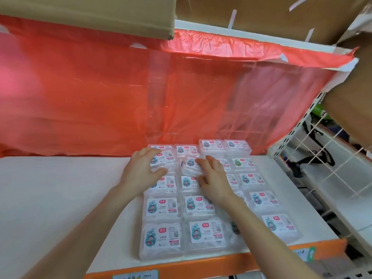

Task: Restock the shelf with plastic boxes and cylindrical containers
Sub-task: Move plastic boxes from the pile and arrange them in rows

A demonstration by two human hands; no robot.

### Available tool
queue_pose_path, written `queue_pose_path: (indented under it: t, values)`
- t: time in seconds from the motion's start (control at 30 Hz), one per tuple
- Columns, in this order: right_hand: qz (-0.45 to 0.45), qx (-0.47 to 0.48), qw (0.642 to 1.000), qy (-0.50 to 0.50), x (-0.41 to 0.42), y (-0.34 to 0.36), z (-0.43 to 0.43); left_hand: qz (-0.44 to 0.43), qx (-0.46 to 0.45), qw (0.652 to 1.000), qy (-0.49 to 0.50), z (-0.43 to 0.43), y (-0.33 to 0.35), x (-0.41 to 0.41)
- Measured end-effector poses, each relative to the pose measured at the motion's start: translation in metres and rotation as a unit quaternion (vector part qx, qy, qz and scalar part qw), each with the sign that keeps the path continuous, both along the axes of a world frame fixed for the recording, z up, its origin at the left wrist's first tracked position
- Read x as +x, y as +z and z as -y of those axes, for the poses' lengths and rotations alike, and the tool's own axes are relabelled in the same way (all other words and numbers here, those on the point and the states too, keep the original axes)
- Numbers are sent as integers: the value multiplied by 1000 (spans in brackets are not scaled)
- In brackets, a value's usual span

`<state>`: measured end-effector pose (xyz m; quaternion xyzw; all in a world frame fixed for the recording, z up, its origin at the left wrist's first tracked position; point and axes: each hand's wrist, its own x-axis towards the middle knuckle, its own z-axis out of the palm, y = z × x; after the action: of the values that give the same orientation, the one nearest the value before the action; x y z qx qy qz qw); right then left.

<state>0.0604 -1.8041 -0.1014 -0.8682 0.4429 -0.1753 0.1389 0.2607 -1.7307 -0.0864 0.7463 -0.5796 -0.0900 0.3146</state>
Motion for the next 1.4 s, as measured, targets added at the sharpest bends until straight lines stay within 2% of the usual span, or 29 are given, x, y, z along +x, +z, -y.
queue_pose_path:
  t: [0.3,0.5,0.73,0.9,1.07,1.17,1.4]
  values:
    - [-3,-41,999,0,1,-7,-2,21,40,999,-31,25,-6,5]
    - [-7,-43,999,-2,0,-6,-4,20,25,997,-64,39,-8,3]
    - [6,-39,999,-2,0,-5,-6,26,58,994,-89,67,-2,0]
    - [22,2,1000,0,-4,1,-3,-8,59,993,-99,73,-5,-5]
    - [-2,-7,1000,-14,-19,8,2,-32,33,992,-114,70,-9,-5]
    - [-16,-4,1000,-13,-24,6,2,-17,11,995,-95,68,-7,-5]
    - [-15,-23,999,-25,-25,-4,0,96,25,993,-64,48,-8,-18]
